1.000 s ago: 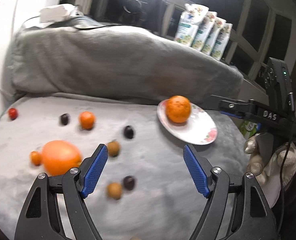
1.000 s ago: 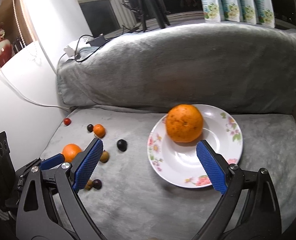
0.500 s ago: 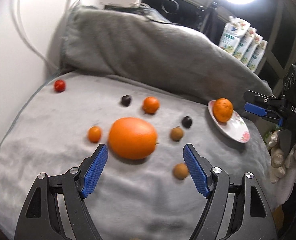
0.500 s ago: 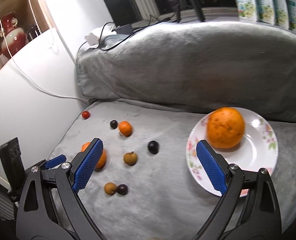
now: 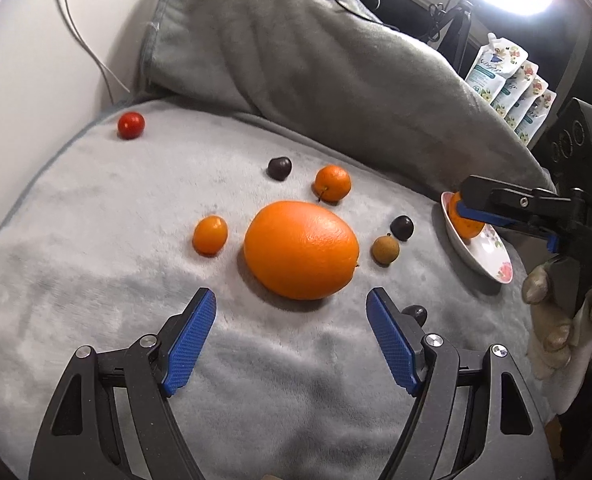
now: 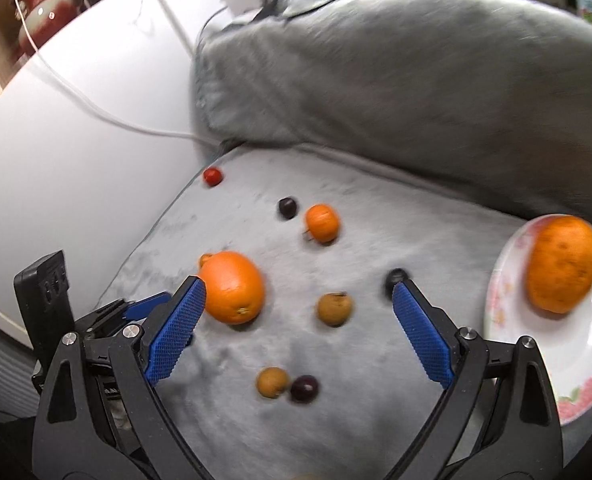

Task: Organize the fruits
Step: 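Move the right tool to the large orange and close around it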

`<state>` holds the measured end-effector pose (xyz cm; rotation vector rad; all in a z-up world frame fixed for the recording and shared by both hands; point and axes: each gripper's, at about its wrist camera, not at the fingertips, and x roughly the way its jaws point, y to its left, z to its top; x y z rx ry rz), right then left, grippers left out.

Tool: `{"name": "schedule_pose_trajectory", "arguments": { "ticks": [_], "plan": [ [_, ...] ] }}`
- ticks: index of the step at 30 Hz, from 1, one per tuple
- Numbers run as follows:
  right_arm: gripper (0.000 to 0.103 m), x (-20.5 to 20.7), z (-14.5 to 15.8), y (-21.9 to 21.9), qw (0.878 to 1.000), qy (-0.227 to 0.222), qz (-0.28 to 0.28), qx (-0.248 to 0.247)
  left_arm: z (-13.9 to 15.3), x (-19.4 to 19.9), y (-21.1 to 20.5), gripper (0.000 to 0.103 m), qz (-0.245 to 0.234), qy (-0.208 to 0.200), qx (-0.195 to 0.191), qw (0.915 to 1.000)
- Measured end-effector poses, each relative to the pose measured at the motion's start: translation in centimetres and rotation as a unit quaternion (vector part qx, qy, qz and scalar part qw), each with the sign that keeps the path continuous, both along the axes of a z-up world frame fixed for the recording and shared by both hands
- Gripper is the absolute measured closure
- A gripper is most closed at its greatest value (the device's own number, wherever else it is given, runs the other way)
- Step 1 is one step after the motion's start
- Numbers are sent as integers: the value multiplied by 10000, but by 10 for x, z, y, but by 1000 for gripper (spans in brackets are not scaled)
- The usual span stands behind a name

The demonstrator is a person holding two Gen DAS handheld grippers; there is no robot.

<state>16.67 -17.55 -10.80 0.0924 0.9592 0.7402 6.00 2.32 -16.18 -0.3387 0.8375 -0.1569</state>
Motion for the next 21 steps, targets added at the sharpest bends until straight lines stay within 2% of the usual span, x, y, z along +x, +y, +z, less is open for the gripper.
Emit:
{"name": "schedule_pose_trajectory", "arguments": {
  "ticks": [7,13,21],
  "plan": [
    [7,7,-18,36,9982,401,453,28,-7,10,4,25,-25,146,-261,9996],
    [7,16,-35,58,9939,868,641,211,-18,18,5,25,-55,343,-748,9966],
    [7,20,-49,77,9896,1170,793,275,-23,24,4,27,-58,400,-874,9954]
  ]
}}
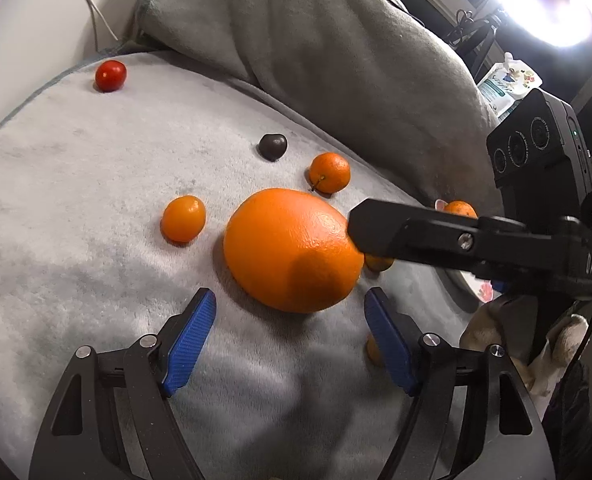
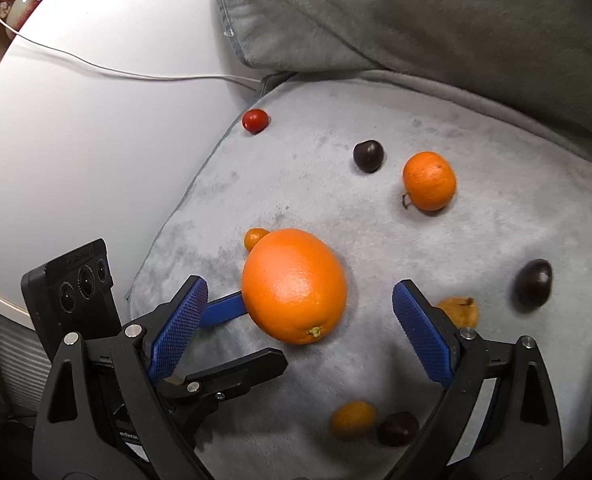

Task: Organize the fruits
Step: 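Move the right tool to the large orange and close around it, then carry the large orange onto the plate and open the right tool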

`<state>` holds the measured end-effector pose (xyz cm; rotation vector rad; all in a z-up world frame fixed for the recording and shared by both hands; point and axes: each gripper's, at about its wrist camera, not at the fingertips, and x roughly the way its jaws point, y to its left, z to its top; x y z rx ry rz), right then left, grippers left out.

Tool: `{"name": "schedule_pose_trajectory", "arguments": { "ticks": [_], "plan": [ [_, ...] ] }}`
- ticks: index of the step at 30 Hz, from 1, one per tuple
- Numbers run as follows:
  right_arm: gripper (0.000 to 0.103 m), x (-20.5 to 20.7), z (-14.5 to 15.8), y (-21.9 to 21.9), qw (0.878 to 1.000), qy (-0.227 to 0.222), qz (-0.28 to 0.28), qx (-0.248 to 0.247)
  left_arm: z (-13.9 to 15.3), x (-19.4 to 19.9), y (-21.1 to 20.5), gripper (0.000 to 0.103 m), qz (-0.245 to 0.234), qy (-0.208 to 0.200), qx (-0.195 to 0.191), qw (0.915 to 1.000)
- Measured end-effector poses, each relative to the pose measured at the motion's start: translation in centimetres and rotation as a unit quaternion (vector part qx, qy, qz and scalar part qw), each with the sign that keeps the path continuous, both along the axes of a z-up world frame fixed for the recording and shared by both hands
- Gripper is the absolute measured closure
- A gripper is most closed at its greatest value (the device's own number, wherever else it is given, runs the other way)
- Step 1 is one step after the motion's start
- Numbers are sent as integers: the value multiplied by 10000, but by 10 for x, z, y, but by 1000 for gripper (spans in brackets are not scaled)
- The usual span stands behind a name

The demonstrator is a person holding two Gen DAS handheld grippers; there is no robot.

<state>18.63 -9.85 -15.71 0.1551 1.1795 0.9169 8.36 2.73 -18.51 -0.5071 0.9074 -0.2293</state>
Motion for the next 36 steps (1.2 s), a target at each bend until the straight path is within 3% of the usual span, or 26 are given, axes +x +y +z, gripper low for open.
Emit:
{"name": "schedule_pose_trajectory", "arguments": {
  "ticks": [3,8,12,18,36],
  "plan": [
    [14,0,-4,6,10000,52,43,-16,-1,2,0,30,-10,13,-30,10000],
    [15,0,-10,13,9999,137,82,-46,-3,6,-3,36,-69,34,-40,10000],
    [27,-2,-12,17,9996,210,158,-53,-4,9,-4,40,-145,26,-55,9999],
    [36,-2,-15,16,9997,228,91,-61,-4,8,-5,40,-118,-16,-20,9999],
    [37,-23,7,-14,9997,-172,-128,75,21,-6,-30,41,-314,-331,207,9987]
  ]
}}
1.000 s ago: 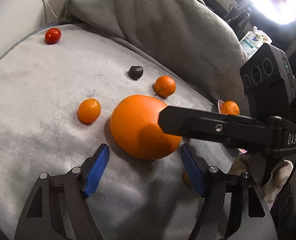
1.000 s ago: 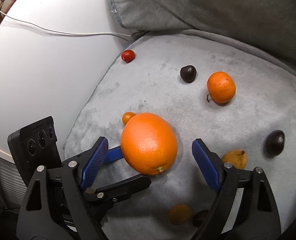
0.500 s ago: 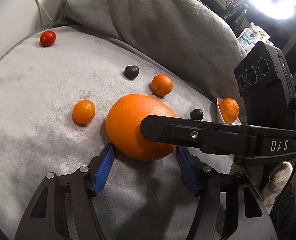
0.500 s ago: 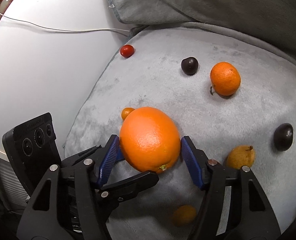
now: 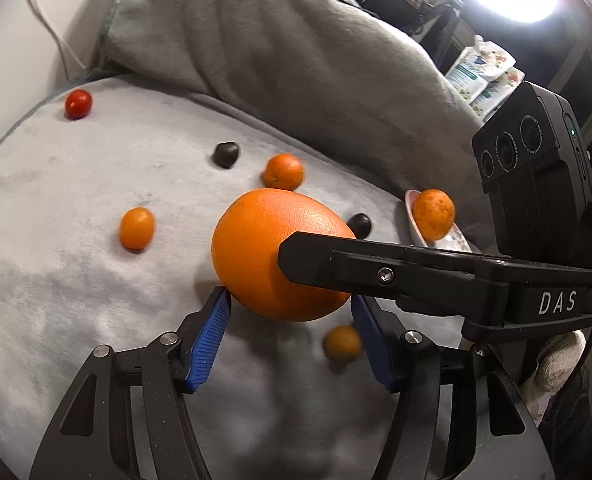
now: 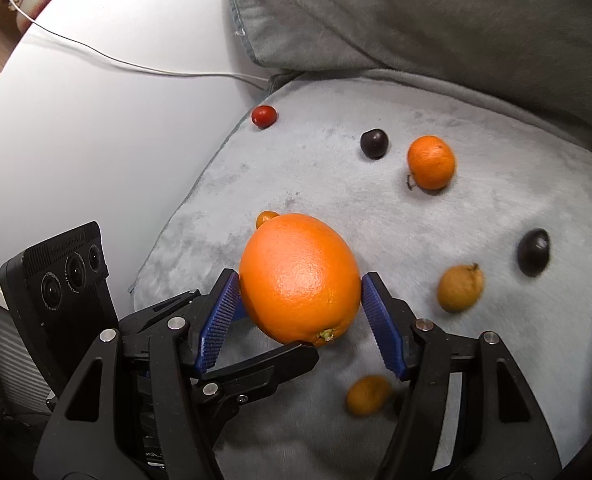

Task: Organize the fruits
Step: 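Carry the large orange onto the plate and open the right tool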

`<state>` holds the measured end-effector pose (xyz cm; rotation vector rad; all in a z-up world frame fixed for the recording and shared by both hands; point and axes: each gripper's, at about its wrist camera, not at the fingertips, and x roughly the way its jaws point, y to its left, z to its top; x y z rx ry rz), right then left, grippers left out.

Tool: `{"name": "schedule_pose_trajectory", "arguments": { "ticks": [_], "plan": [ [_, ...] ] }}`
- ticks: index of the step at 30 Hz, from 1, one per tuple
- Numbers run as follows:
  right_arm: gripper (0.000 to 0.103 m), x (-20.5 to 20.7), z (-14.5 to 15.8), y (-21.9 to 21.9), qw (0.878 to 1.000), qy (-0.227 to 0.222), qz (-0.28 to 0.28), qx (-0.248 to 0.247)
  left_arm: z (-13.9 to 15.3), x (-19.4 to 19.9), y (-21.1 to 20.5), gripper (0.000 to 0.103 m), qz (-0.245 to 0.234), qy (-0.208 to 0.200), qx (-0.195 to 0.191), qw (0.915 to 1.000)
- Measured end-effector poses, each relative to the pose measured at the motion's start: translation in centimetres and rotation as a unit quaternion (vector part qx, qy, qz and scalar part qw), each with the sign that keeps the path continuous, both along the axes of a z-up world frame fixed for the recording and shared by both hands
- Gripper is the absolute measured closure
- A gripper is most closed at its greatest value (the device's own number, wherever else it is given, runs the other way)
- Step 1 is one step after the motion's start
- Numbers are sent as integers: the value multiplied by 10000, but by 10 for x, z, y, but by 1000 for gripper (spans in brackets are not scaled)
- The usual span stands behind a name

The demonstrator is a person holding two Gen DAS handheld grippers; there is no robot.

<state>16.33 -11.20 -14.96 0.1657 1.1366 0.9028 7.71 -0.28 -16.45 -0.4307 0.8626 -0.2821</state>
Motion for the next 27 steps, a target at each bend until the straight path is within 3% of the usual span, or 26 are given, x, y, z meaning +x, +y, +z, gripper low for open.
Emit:
{"name": "schedule_pose_trajectory", "arguments": {
  "ticks": [14,27],
  "plan": [
    [37,-29,28,-74,9968,-440,-663,20,23,1,-67,41,-641,-260,41,9976],
    [37,-37,33,-154,9900,-542,-1304,3,30,12,-134,41,-1290,-275,81,9912]
  ]
}}
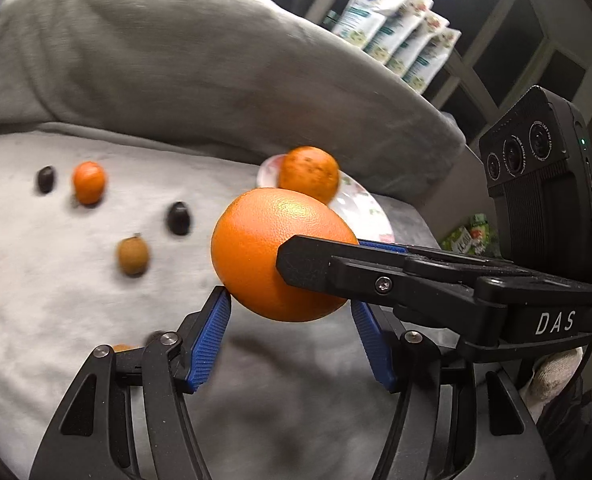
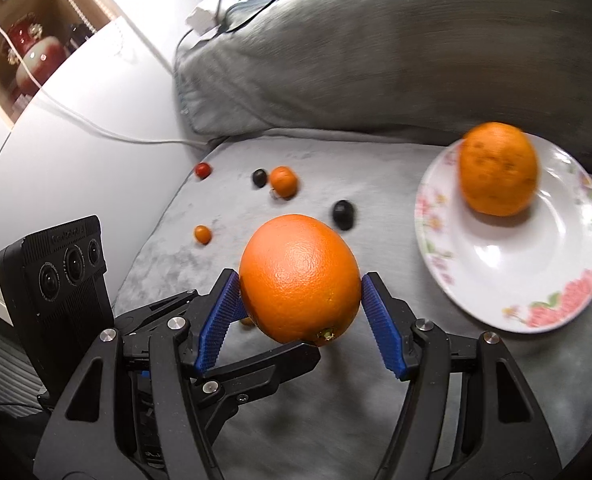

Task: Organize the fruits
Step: 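Carry the large orange onto the plate and open the right tool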

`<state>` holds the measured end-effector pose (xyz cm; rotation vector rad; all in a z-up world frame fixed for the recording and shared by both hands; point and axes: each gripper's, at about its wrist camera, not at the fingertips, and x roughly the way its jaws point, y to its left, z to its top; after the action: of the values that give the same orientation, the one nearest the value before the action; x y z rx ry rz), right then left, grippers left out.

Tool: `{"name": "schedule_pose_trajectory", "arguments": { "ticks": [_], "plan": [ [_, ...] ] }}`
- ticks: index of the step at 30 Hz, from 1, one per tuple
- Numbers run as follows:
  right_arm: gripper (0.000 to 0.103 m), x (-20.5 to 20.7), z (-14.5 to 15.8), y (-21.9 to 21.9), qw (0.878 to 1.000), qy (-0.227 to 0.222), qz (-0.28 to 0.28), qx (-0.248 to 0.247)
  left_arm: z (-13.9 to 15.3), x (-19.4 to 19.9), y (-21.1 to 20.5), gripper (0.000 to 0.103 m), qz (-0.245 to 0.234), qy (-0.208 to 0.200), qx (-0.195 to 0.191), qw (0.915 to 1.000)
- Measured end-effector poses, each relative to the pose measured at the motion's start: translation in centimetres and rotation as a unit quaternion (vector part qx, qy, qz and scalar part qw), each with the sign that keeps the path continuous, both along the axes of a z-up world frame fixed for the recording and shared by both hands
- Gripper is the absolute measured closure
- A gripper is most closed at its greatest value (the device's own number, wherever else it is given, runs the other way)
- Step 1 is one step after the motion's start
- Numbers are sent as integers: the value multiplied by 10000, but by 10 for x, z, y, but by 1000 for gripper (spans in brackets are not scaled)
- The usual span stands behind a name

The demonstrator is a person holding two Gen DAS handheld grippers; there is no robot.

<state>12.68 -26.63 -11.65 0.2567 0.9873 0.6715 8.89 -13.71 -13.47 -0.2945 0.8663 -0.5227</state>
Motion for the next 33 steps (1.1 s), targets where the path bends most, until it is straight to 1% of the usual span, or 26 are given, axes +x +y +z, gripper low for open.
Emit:
{"name": "schedule_pose_trajectory", "arguments": {
  "ticks": [10,19,25,26,27,29,33],
  "plan": [
    [37,0,-4,-58,9990,51,-449,-1,-1,15,-50,41,-432,74,30,9990],
    [37,5,-12,-92,9964,277,-782,150,-8,25,-76,41,-664,176,59,9976],
    [37,7,-15,-104,9946,341,-955,216,-9,28,-82,42,-740,212,0,9970],
    [37,8,-15,-106,9942,343,-994,209,-8,29,-83,45,-736,180,-5,9971],
    [37,9,-16,-108,9938,350,-1042,188,-6,29,-83,46,-712,124,-2,9974],
    [37,10,-17,-113,9925,348,-1143,251,0,28,-81,46,-679,-17,3,9977],
    [37,11,-9,-124,9890,203,-1406,406,5,29,-75,46,-612,-97,31,9981]
  ]
}}
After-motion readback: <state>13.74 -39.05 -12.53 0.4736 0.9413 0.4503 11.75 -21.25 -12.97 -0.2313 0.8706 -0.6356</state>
